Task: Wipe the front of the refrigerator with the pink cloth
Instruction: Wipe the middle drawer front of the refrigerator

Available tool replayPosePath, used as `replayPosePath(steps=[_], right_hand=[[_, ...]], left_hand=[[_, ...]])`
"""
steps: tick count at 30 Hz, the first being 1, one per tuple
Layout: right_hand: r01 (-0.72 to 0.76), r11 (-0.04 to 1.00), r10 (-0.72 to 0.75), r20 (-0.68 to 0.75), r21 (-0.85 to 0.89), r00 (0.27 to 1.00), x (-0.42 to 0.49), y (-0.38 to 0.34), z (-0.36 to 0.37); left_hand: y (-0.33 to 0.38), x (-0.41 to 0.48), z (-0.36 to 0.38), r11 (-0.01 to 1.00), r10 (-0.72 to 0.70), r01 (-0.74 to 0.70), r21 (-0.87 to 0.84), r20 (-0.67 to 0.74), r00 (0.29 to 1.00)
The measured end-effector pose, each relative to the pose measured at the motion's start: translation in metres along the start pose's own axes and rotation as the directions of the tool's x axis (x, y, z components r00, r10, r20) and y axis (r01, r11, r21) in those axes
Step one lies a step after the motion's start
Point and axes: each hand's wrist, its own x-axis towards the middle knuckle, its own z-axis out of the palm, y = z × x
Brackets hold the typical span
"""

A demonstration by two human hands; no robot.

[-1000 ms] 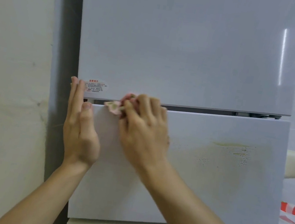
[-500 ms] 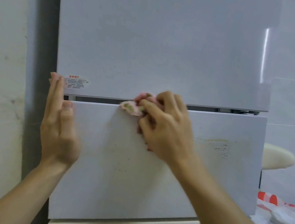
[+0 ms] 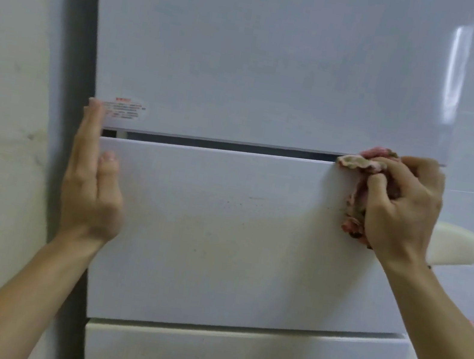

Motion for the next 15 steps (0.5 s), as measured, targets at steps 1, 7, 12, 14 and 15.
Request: replayPosePath(steps=[1,7,12,14,15], right_hand=[[0.011,1.0,-0.011,-0.002,0.006,1.0,-0.006,-0.006,0.005],[0.296,0.954,-0.299,0.054,0.057,0.953,-0.057,-0.075,0.073],[0.474,0.866,-0.487,0.054,0.158,0.872,-0.076,-0.132,0.127],[0.533,0.841,-0.539,0.065,0.09,0.84,-0.078,-0.147,0.143],[0.547,0.837,-0.547,0.073,0.025,0.834,-0.081,-0.153,0.149]], left_hand=[[-0.002,-0.001,0.0,1.0,0.016,-0.015,-0.016,0.032,0.999],[-0.021,0.004,-0.01,0.978,0.144,-0.16,0.136,0.119,0.982],[-0.054,0.015,-0.043,0.82,0.208,-0.228,0.525,0.098,0.973],[-0.074,0.019,-0.059,0.776,0.136,-0.173,0.607,0.107,0.985],[-0.083,0.019,-0.065,0.77,0.096,-0.151,0.62,0.121,0.988]])
